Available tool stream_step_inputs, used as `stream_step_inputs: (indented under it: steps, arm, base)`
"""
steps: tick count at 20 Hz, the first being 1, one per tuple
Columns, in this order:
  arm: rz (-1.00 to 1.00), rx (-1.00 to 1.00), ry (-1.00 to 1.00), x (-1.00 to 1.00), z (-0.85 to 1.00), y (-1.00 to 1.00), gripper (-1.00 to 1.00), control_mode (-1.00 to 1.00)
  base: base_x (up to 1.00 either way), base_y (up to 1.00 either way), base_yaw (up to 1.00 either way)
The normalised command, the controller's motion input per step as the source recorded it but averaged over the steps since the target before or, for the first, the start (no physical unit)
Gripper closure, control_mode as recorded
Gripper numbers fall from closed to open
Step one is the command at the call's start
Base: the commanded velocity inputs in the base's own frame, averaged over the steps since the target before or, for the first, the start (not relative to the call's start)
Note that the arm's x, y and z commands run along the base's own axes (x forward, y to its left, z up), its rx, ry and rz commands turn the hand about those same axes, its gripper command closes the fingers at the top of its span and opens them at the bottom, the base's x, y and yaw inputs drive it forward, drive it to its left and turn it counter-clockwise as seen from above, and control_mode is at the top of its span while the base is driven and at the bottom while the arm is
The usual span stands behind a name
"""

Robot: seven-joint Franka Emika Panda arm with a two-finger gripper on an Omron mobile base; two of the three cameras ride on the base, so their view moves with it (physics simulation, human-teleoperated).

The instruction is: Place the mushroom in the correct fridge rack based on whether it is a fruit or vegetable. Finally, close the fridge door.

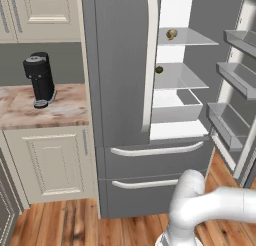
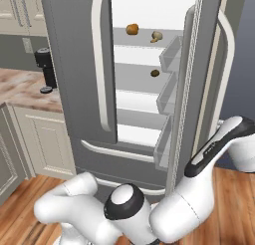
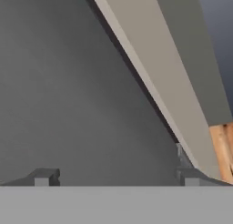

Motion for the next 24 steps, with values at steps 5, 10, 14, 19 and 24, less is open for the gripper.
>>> stream_step_inputs:
  steps: [5, 10, 14, 19, 24]
  arm:
    - [0.0, 0.0, -0.02, 0.03, 0.0, 1.0, -1.0, -1.0]
    - [0.0, 0.0, -0.05, -0.03, 0.0, 1.0, -1.0, -1.0]
    - [-0.01, 0.0, -0.04, 0.12, 0.02, 1.0, -1.0, -1.0]
    - [-0.06, 0.0, -0.06, 0.28, 0.07, 1.0, -1.0, -1.0]
    - [-0.15, 0.0, -0.04, 0.32, 0.21, 0.99, -1.0, -1.0]
  base:
    - [0.0, 0.0, 0.0]
    - [0.0, 0.0, 0.0]
    - [0.0, 0.0, 0.0]
    - [0.0, 0.0, 0.0]
    - [0.0, 0.0, 0.0]
